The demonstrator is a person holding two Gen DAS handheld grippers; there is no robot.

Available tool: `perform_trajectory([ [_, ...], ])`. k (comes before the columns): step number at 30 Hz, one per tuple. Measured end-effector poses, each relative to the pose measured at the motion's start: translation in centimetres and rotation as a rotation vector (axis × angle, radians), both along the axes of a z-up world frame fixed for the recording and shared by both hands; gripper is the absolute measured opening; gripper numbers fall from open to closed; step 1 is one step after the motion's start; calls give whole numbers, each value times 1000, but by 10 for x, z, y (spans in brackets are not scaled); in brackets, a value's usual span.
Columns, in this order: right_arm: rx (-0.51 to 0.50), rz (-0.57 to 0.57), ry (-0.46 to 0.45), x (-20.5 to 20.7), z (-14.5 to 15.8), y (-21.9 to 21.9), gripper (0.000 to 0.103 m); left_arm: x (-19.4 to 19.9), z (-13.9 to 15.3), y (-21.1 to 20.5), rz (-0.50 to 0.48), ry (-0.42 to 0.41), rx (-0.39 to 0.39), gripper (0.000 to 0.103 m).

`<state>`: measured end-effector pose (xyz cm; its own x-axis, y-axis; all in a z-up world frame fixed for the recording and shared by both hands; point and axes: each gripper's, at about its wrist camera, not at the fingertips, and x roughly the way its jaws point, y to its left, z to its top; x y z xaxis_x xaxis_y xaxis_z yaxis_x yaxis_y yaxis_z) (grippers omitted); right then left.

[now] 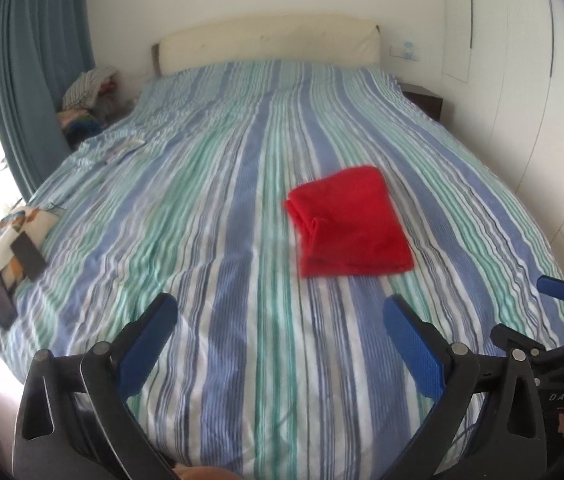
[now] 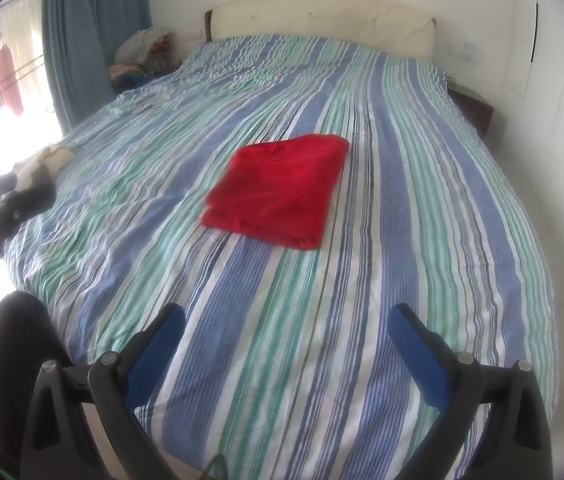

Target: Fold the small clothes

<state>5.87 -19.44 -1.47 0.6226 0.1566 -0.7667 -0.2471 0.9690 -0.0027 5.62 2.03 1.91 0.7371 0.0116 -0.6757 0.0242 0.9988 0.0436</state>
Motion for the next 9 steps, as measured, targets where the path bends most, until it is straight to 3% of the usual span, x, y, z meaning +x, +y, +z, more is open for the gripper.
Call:
perform_trajectory([
  [9, -2, -2, -1, -3, 2, -2, 100, -6, -8, -9, 1, 13, 18, 103],
])
